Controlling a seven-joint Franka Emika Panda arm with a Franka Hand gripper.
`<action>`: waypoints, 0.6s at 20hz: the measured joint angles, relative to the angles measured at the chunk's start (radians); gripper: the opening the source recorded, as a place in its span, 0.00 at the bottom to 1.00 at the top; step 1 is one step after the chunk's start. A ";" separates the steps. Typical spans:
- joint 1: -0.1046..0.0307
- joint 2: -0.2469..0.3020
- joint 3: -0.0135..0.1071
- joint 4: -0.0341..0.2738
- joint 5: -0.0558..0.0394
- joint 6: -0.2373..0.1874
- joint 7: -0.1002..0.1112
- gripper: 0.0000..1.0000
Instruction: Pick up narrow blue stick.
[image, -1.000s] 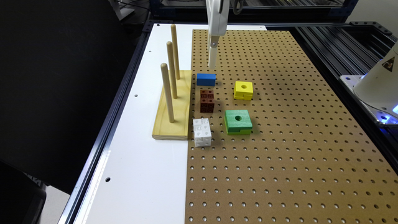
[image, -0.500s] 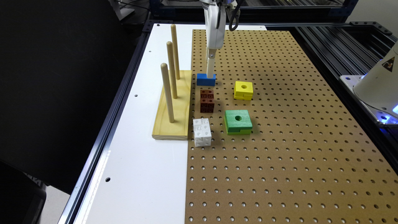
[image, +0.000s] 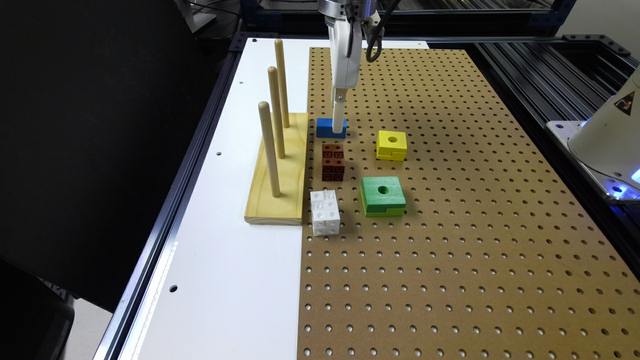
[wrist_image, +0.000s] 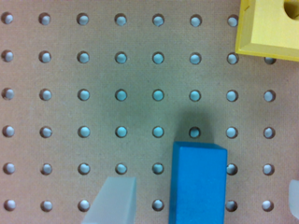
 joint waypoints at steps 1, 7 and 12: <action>0.000 0.000 0.000 0.000 0.0000 0.000 0.000 1.00; 0.000 0.036 0.000 0.000 0.0000 0.032 0.000 1.00; 0.000 0.046 0.000 0.006 0.0000 0.043 0.000 1.00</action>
